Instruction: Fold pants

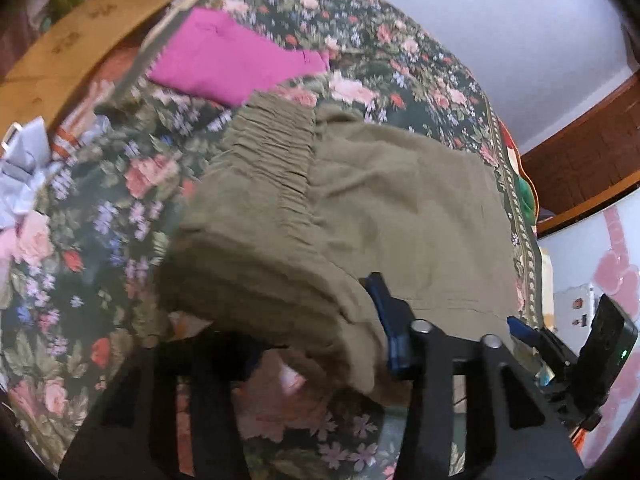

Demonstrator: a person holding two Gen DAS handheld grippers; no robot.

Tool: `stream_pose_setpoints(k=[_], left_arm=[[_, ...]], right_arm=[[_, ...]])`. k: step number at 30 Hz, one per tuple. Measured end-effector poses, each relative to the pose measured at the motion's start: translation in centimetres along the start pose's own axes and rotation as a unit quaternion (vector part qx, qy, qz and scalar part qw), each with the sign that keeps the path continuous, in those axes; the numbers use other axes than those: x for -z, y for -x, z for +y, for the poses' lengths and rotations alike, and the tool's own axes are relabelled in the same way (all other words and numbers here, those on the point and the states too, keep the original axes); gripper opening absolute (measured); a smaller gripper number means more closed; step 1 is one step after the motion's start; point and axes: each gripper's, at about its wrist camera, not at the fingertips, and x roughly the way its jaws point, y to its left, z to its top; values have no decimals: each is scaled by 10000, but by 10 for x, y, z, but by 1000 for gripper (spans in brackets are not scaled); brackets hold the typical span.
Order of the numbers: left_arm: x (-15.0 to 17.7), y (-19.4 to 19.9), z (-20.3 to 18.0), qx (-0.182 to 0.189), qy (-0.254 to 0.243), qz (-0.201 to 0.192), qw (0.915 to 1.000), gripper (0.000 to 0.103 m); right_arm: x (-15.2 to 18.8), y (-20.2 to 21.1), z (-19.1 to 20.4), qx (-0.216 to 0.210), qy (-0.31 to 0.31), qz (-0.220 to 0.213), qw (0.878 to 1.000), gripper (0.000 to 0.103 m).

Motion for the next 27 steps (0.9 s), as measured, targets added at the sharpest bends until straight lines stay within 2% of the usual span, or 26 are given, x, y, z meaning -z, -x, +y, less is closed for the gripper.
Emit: stream_pose_setpoints(k=[4, 8, 10, 12, 15, 18, 20, 24, 27], left_arm=[[11, 21, -15, -512, -515, -348, 9967, 39], [25, 47, -29, -1188, -1018, -760, 9848, 37], [33, 64, -35, -1708, -1270, -1060, 9713, 37], [37, 78, -46, -2189, -1513, -1401, 9537, 37], [38, 92, -64, -2272, -1724, -1661, 9440, 36], [39, 97, -90, -2491, -2039, -1940, 9267, 34], [40, 99, -110, -2478, -2243, -2065, 9196, 33], [37, 105, -141, -2031, -2383, -2207, 9237, 32], [29, 106, -158, -1550, -2298, -2085, 9379, 28]], right_arm=[[-4, 6, -2, -135, -25, 117, 9998, 85], [1, 20, -9, -65, -56, 8, 10000, 84], [10, 26, -17, 1, -141, -75, 9999, 84], [18, 30, -23, 132, -184, -124, 9997, 84], [28, 40, -33, 106, -357, -257, 9990, 84], [32, 42, -35, 154, -405, -258, 9987, 84], [34, 42, -37, 127, -427, -253, 9987, 84], [35, 41, -41, 26, -496, -214, 9985, 84], [32, 40, -40, -7, -457, -141, 9989, 84]])
